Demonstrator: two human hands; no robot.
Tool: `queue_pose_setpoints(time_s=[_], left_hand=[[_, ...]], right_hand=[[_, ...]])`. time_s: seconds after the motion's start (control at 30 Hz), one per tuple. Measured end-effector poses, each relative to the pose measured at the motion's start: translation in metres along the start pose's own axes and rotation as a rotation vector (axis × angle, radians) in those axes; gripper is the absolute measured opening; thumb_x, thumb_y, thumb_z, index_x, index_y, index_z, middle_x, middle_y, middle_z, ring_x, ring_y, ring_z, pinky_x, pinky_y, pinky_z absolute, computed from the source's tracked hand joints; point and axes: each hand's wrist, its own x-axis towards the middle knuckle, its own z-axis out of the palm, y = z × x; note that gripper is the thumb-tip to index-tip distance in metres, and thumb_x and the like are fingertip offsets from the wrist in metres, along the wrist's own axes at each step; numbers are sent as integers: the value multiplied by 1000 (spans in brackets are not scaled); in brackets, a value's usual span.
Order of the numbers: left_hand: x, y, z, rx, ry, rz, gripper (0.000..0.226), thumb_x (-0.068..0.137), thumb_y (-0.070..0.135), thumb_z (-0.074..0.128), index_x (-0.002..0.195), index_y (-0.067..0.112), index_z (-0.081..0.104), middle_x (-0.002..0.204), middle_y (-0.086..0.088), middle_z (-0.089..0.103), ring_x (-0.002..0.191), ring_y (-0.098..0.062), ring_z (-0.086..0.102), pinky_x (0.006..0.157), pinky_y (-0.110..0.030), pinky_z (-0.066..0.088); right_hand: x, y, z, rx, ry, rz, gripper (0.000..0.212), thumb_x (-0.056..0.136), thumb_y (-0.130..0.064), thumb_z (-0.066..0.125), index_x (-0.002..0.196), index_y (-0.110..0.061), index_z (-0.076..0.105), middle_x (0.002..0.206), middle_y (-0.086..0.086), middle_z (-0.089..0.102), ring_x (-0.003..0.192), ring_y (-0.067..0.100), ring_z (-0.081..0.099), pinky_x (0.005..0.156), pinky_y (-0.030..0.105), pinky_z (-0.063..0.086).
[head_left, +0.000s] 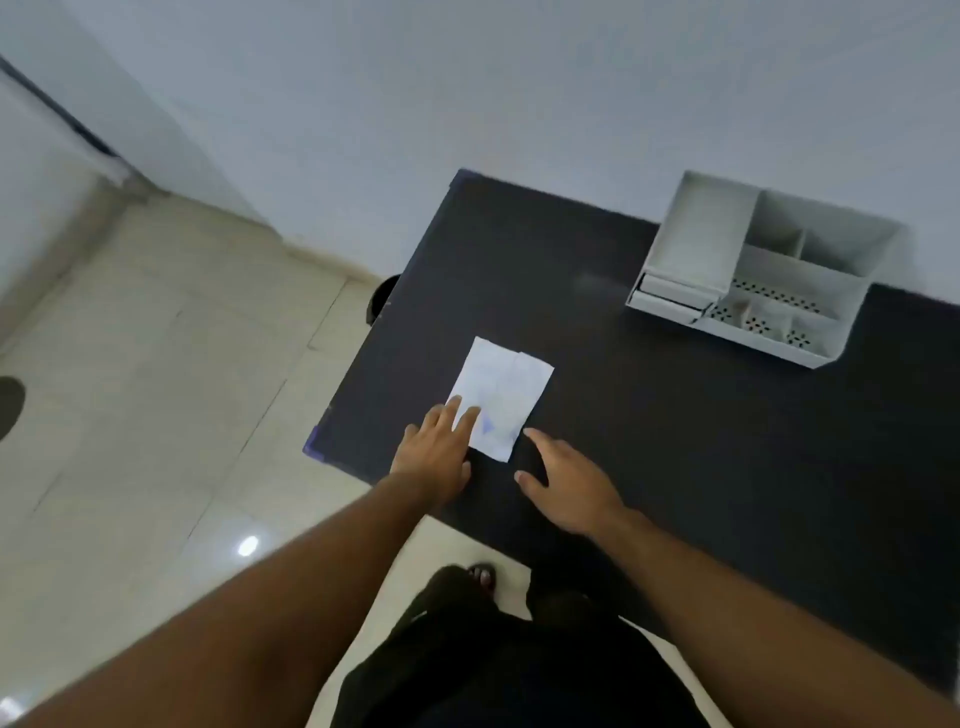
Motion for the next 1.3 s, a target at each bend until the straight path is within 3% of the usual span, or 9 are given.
queue_pose_setpoints(time_s=[0.1,0.2,0.33,0.43,0.67,0.8,0.93,1.17,1.3], left_hand=[[14,4,0,27,-16,-23,84,100,32,62,162,32,5,172,-5,-3,157,-33,5,122,-57,17],[27,3,6,32,-51,-45,88,100,26,62,161,34,1,172,-5,-6,157,-34,6,121,-58,18],[43,1,8,51,-16,-33,88,100,27,62,161,35,-1,171,-5,-6,150,-36,23,114,-53,38],[50,-4,6,-4,26,6,80,100,25,62,159,37,11,170,-3,3,138,-33,37,99,-45,52],[51,-18,-26,-201,102,177,36,100,37,54,135,30,60,150,4,51,125,-22,57,97,-36,52],[51,-3,-71,-317,92,212,28,95,34,57,117,25,72,119,5,71,103,-17,66,88,-39,58],[61,12,-113,-384,4,253,26,91,30,55,99,16,75,91,-3,73,83,-25,68,76,-48,61],[104,20,-116,-491,-142,192,19,99,28,59,107,19,73,108,4,70,105,-18,67,87,-32,56],[107,22,-84,-544,-17,96,45,96,41,65,137,26,56,134,2,63,118,-20,62,98,-37,55]], right_hand=[[22,3,-1,47,-49,61,72,96,-46,57,156,-30,22,145,4,54,131,24,54,105,42,47],[37,-1,-1,309,-72,181,75,93,-42,64,156,-29,24,118,-1,69,118,20,62,102,40,49],[53,5,8,515,-4,242,86,87,-39,72,157,-28,24,92,-14,71,106,14,66,101,43,51],[59,1,23,569,7,254,94,87,-36,75,159,-28,15,108,-7,72,112,19,66,101,48,52],[45,-9,33,403,125,171,110,76,-41,85,159,-31,14,149,1,48,130,21,54,105,40,50],[33,-8,13,287,403,123,89,74,-46,82,149,-35,36,131,-3,46,113,17,57,85,33,55],[25,-7,-7,270,609,113,76,72,-50,82,137,-26,53,132,-3,47,119,16,51,91,29,51],[26,-5,-11,437,521,240,60,85,-41,72,138,-28,47,131,-6,59,121,16,58,93,29,49],[32,-4,2,444,507,358,66,89,-37,71,146,-24,40,144,-2,53,132,21,52,103,33,45]])
